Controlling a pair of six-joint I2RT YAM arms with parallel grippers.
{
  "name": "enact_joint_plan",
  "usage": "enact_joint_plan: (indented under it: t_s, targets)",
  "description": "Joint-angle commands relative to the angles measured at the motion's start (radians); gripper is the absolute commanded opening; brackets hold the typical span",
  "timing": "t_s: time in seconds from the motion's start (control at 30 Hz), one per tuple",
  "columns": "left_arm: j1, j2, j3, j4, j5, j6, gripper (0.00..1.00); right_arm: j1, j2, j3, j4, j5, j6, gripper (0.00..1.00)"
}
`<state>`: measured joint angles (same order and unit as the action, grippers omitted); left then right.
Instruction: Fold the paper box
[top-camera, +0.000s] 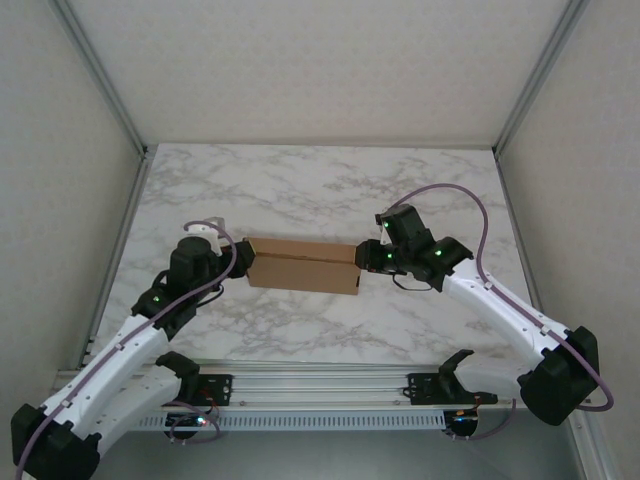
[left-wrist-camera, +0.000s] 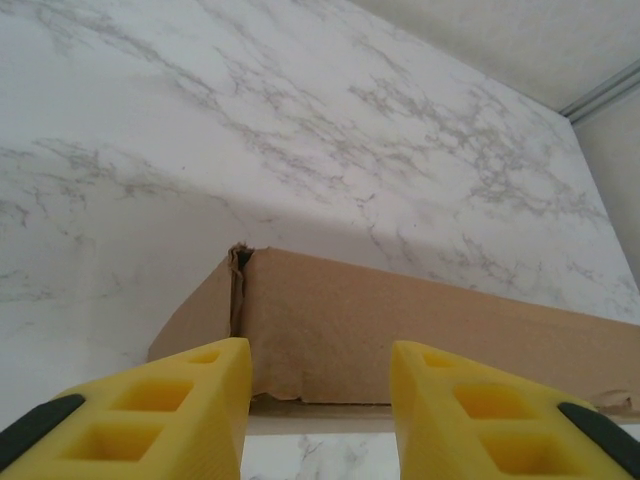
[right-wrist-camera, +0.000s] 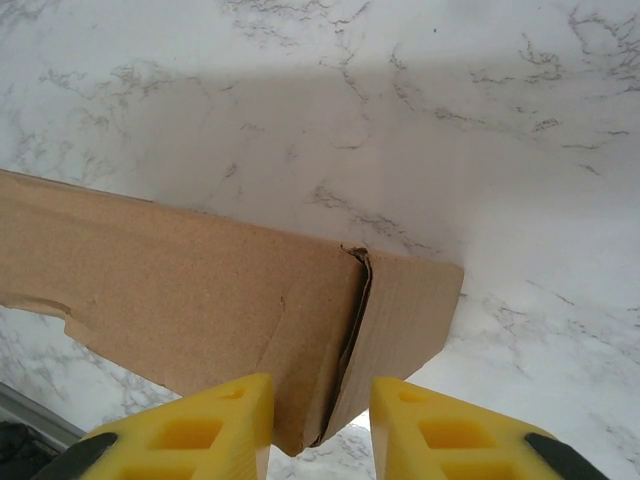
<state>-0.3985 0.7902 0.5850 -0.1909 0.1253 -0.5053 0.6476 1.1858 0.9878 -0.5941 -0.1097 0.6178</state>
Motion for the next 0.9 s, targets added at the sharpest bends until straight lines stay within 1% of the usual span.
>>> enact_joint_plan:
  t_s: [0.0, 0.27, 0.4, 0.53, 0.73, 0.87]
  targets:
    - [0.024, 0.012, -0.015, 0.027, 0.055, -0.004, 0.4, -0.005, -0.008, -0.023, -0.003, -0.011, -0.003, 0.31]
    - [0.073, 0.033, -0.031, 0.055, 0.132, 0.004, 0.33, -0.006, 0.005, -0.046, 0.019, -0.018, -0.005, 0.24]
    - [0.087, 0.047, -0.036, 0.061, 0.159, -0.008, 0.28, -0.006, 0.015, -0.053, 0.034, -0.031, -0.001, 0.22]
    - [0.096, 0.047, -0.048, 0.063, 0.176, -0.02, 0.2, -0.006, 0.027, -0.06, 0.043, -0.037, -0.003, 0.18]
    - [0.097, 0.056, -0.068, 0.056, 0.165, -0.051, 0.13, -0.007, 0.047, -0.084, 0.052, -0.022, -0.011, 0.17]
    - [0.098, 0.062, -0.081, 0.04, 0.144, -0.078, 0.12, -0.006, 0.054, -0.096, 0.038, 0.011, -0.022, 0.17]
